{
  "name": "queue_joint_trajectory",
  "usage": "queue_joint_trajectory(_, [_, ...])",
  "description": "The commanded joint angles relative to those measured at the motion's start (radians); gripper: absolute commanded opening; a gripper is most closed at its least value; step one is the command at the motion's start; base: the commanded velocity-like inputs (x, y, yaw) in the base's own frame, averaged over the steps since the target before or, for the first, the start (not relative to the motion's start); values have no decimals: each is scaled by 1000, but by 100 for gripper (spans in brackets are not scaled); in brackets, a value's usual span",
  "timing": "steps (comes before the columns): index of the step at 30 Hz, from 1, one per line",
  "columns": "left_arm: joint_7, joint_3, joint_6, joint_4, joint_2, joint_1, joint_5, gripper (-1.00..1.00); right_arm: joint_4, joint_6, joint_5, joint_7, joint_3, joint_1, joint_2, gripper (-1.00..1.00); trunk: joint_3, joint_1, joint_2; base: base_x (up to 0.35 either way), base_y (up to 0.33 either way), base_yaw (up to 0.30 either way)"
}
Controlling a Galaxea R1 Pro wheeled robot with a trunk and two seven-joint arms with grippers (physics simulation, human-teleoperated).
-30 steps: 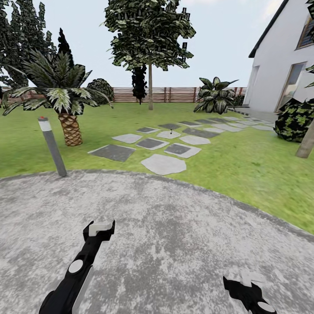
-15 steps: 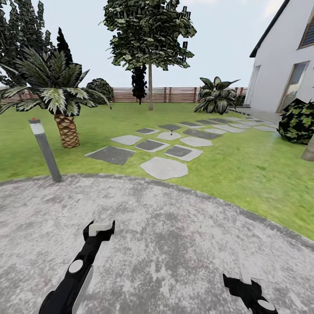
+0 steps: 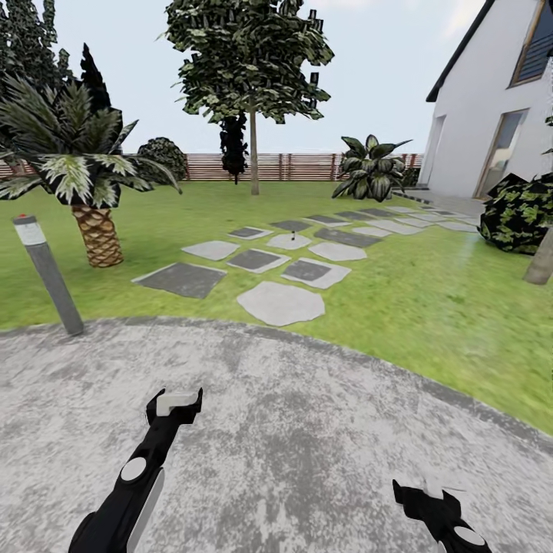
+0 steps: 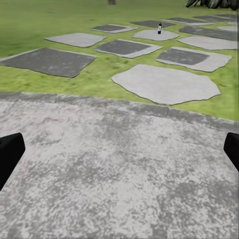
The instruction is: In the garden, pick up the pesticide atomizer on the floor and spray pesticide onto both trees until each tree trunk is fully covered.
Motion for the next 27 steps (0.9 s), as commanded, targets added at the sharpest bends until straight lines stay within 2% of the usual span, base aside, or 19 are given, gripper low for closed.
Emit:
queue_joint_trajectory(1, [0,0,0,0,0,0,0,100,0,0,0,0,0,0,0,100,0,0,0,327,0,-55])
queue_joint_trajectory(27, [0,0,0,0,0,0,0,100,0,0,0,0,0,0,0,100,0,0,0,327,0,-4])
